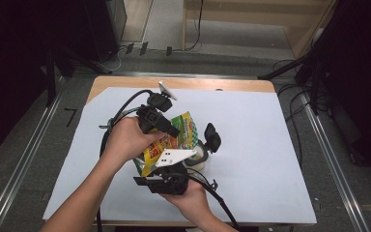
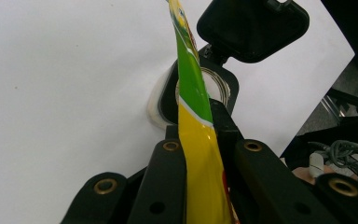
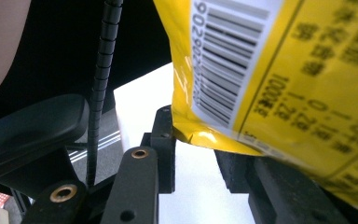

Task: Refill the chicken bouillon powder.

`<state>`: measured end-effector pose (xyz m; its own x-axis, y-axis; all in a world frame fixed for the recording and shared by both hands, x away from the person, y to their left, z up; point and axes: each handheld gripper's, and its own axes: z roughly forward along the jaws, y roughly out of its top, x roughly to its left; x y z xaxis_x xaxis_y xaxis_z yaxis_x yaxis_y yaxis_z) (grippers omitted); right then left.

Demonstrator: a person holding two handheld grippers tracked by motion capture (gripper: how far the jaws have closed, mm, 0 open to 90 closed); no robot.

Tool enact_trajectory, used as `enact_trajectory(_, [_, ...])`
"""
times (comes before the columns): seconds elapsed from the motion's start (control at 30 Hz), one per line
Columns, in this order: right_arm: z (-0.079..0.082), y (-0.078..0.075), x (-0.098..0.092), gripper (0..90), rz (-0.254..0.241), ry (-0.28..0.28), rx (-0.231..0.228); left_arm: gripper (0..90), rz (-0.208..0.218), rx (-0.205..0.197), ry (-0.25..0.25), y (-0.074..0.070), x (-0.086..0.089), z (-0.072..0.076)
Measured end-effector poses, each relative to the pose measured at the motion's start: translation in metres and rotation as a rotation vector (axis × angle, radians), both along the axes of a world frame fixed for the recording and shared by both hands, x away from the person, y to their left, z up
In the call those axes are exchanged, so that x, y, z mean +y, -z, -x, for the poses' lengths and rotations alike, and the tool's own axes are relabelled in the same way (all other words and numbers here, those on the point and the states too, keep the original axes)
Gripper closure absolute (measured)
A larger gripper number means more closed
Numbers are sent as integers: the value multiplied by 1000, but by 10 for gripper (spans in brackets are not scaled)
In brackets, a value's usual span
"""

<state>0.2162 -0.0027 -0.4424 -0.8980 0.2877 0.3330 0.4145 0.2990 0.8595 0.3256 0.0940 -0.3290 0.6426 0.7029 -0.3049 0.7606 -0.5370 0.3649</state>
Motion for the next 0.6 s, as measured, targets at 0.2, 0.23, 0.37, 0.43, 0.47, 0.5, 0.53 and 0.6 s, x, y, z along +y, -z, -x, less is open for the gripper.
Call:
enact_trajectory(0.2, [0, 0, 0, 718, 1, -3, 2, 871, -3, 0, 0, 0, 0, 0])
enact_trajectory(0.23, [0, 0, 0, 718, 1, -3, 2, 871, -5, -1, 1, 0, 0, 0])
enact_trajectory(0.37, [0, 0, 0, 718, 1, -3, 3, 871, -1, 5, 0, 1, 1, 0])
enact_trajectory(0.43, [0, 0, 0, 719, 0, -5, 5, 871, -3, 5, 1, 1, 1, -1])
enact_trajectory(0.47, [0, 0, 0, 719, 1, -5, 4, 870, -3, 6, 2, 1, 1, -1])
enact_trajectory(0.5, [0, 0, 0, 719, 0, -5, 6, 870, -4, 6, 1, 1, 1, -1])
enact_trajectory(0.53, [0, -1, 0, 719, -1, -5, 7, 870, -4, 6, 2, 1, 0, -1])
enact_trajectory(0.6, [0, -1, 0, 719, -1, -5, 7, 870, -4, 6, 2, 1, 0, -1])
